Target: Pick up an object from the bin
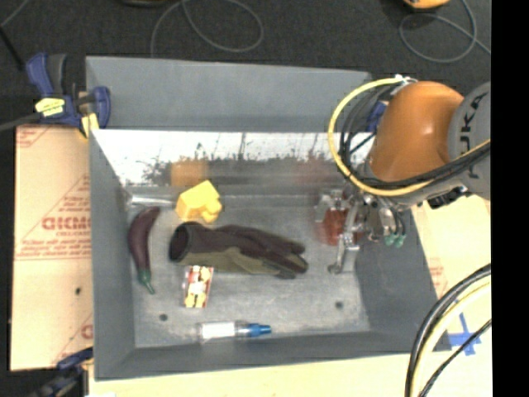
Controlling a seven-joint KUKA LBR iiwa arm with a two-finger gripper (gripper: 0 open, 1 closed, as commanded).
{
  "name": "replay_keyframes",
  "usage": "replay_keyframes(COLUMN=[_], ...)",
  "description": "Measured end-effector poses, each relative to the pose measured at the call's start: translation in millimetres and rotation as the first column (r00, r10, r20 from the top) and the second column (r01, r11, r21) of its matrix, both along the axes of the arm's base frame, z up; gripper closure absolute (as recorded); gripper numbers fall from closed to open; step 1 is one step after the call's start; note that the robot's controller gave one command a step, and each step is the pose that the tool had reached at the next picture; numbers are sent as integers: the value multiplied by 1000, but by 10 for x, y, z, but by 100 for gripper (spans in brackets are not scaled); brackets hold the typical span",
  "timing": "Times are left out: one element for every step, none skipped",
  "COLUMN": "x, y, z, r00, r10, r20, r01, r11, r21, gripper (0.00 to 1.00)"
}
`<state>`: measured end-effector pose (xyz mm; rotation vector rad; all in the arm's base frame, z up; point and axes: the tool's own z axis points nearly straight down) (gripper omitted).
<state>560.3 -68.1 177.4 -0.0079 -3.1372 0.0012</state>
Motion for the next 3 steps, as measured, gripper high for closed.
replay_keyframes(x=[16,74,374], y=[1,130,244], z=[44,-228,-678], r00=[1000,998,999], r10=[1,-57,-34], r20=[8,13,14], r01=[-1,57,34], r11=[1000,998,999], r21=[-1,0,-1], gripper=[0,0,0])
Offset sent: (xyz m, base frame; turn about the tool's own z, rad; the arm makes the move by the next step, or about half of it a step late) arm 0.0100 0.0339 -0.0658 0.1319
